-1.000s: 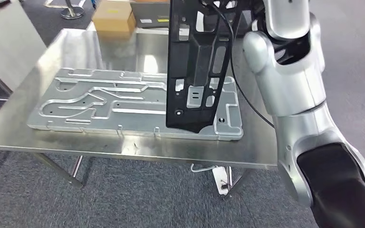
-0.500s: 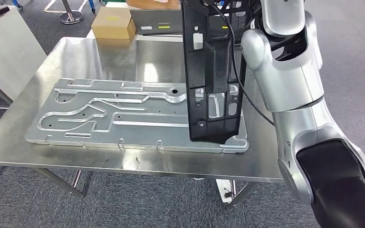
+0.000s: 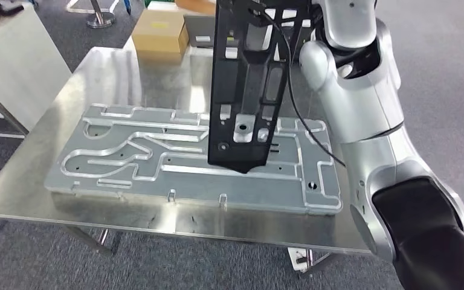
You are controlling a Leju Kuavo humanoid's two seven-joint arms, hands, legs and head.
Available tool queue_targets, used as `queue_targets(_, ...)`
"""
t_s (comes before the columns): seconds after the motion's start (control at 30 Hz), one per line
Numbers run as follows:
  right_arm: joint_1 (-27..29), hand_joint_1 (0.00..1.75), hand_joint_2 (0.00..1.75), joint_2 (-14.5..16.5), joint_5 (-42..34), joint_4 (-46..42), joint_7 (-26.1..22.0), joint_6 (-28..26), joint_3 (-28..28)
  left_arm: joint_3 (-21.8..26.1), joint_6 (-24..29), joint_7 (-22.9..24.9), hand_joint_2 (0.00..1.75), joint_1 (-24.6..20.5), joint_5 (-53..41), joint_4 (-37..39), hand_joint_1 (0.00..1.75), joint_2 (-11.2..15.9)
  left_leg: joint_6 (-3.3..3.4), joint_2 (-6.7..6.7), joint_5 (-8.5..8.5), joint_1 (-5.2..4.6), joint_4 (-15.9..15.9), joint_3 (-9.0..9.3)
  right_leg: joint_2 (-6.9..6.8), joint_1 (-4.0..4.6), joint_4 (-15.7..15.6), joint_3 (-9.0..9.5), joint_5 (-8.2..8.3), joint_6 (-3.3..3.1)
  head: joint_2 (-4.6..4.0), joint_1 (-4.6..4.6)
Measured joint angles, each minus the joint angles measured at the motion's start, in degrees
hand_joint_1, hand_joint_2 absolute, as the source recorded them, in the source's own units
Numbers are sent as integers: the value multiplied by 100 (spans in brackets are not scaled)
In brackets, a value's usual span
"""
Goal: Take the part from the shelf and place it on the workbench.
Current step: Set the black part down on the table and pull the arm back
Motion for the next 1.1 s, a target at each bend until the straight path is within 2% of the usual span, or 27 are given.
queue_targets(0.03, -17, 175, 175, 3, 1, 4, 0, -2, 0, 0, 2, 1, 175, -9, 0, 14, 0, -9, -13, 3, 8, 4, -44, 62, 18, 48, -178, 61, 71, -66, -1, -4)
queue_targets(0.07, -39, 175, 175, 4, 1, 5, 0, -4, 0, 0, 2, 2, 175, -18, 0, 24, 0, -10, -39, 10, 34, -2, -82, 123, 35, 64, -274, 122, 62, -95, -1, -9)
queue_targets(0.13, -73, 175, 175, 7, 2, 4, 0, -5, -1, 0, 1, 3, 175, -22, 0, 35, 0, -4, -78, 28, 58, -3, -50, 187, 24, 49, -478, 329, 102, -118, -1, 0)
queue_targets(0.17, -94, 175, 175, 8, 2, 5, 0, -7, -1, 0, 1, 3, 175, -25, 0, 39, 0, 1, -96, 33, 7, -2, 65, 149, 17, 28, -531, 422, 115, -118, -1, 1)
queue_targets(0.23, -126, 175, 175, 14, 2, 13, 0, -10, 0, 1, -2, 3, 175, -33, 3, 44, 0, 25, -137, 36, -234, 15, 610, -146, 4, -9, -573, 519, 120, -96, -1, -3)
queue_targets(0.3, -110, 175, 175, 19, 2, 32, 0, -13, 1, 15, -29, 10, 175, -31, 19, 47, 0, 53, -211, 40, -484, 44, 1241, -597, 9, -32, -544, 524, 80, -60, -1, -4)
queue_targets(0.33, -88, 175, 175, 21, 3, 47, 0, -15, 0, 31, -55, 25, 175, -29, 37, 51, 0, 59, -249, 42, -489, 65, 1360, -744, 13, -49, -515, 526, 44, -27, -1, -4)
queue_targets(0.37, -71, 175, 175, 20, 7, 64, 0, -19, -1, 56, -86, 54, 175, -29, 67, 55, 0, 63, -283, 45, -370, 90, 1276, -788, 17, -71, -474, 530, 0, 11, -1, -3)
queue_targets(0.43, -57, 175, 175, 20, 22, 97, 0, -37, -3, 132, -151, 131, 175, -29, 148, 62, 0, 66, -370, 49, 121, 151, 640, -621, 17, -125, -348, 537, -118, 103, -1, -3)
queue_targets(0.47, -60, 131, 131, 19, 32, 114, 0, -54, -4, 172, -195, 158, 175, -28, 185, 70, 0, 63, -396, 43, 243, 164, 338, -538, 19, -141, -266, 522, -176, 148, -1, -3)
queue_targets(0.5, -66, 87, 87, 19, 41, 131, 0, -72, -7, 204, -237, 170, 175, -30, 206, 79, 0, 64, -380, 45, 302, 166, 156, -484, 25, -142, -195, 487, -226, 189, -1, -4)
queue_targets(0.53, -66, 44, 44, 19, 48, 150, 0, -87, -10, 224, -277, 170, 175, -27, 215, 90, 0, 65, -328, 43, 290, 158, 104, -478, 31, -135, -140, 449, -269, 222, -1, -2)
queue_targets(0.57, -67, 0, 0, 16, 51, 172, 0, -98, -13, 234, -310, 164, 175, -21, 214, 102, 0, 66, -247, 45, 253, 144, 124, -502, 36, -121, -100, 417, -293, 243, -1, -1)
queue_targets(0.6, -70, 0, 0, 14, 55, 194, 3, -101, -17, 241, -325, 160, 175, -20, 213, 110, 0, 69, -173, 53, 295, 149, 150, -504, 39, -114, -80, 395, -317, 262, 0, 0)
queue_targets(0.67, -87, 0, 0, -2, 63, 247, 10, -100, -30, 259, -343, 150, 175, -18, 216, 127, 0, 74, -103, 54, 328, 163, 155, -510, 29, -127, 60, 351, -422, 315, 0, 6)
queue_targets(0.7, -106, 0, 0, -10, 66, 280, 14, -101, -37, 276, -350, 149, 175, -24, 220, 134, 0, 79, -77, 57, 332, 170, 153, -508, 23, -145, 250, 263, -539, 351, 0, 9)
queue_targets(0.77, -130, 0, 0, -22, 68, 364, 15, -104, -55, 312, -367, 148, 87, -23, 225, 142, 0, 90, -46, 56, 322, 166, 154, -508, 9, -183, 935, -87, -865, 419, -1, 17)
queue_targets(0.8, -134, 0, 0, -28, 68, 409, 16, -107, -67, 325, -375, 148, 44, -20, 232, 145, 0, 91, -38, 55, 315, 164, 155, -507, 7, -199, 1288, -287, -981, 434, -1, 17)
queue_targets(0.83, -133, 0, 0, -36, 68, 449, 16, -111, -82, 333, -383, 150, 0, -17, 244, 147, 0, 92, -34, 52, 307, 161, 155, -502, 7, -208, 1503, -431, -1003, 435, -1, 17)
queue_targets(0.87, -133, 0, 0, -43, 68, 480, 17, -117, -97, 337, -390, 154, 0, -15, 258, 151, 0, 93, -32, 49, 298, 156, 155, -491, 7, -207, 1504, -470, -910, 420, -1, 18)
queue_targets(0.9, -139, 0, 0, -48, 68, 500, 17, -125, -110, 341, -394, 159, 0, -15, 274, 156, 0, 94, -33, 45, 288, 146, 154, -471, 7, -199, 1298, -403, -725, 386, -1, 18)
queue_targets(0.93, -154, 0, 0, -50, 68, 513, 16, -135, -122, 346, -397, 166, 0, -15, 291, 163, 0, 96, -35, 42, 277, 133, 148, -443, 8, -181, 912, -238, -482, 329, -1, 18)
queue_targets(1.0, -198, 0, 0, -50, 70, 524, 15, -165, -136, 354, -402, 176, 0, -18, 309, 187, 0, 97, -51, 43, 262, 115, 119, -394, -7, -129, 194, 86, -176, 191, -1, 13)
queue_targets(1.03, -221, 0, 0, -50, 74, 528, 14, -180, -140, 358, -406, 182, 0, -21, 314, 199, 0, 100, -72, 48, 263, 118, 98, -379, -16, -100, -15, 176, -118, 138, -1, 17)
queue_targets(1.1, -249, 0, 0, -50, 81, 533, 10, -196, -143, 363, -419, 190, 0, -26, 316, 218, 0, 108, -131, 60, 277, 131, 36, -349, -26, -65, -133, 218, -112, 96, -1, 34)
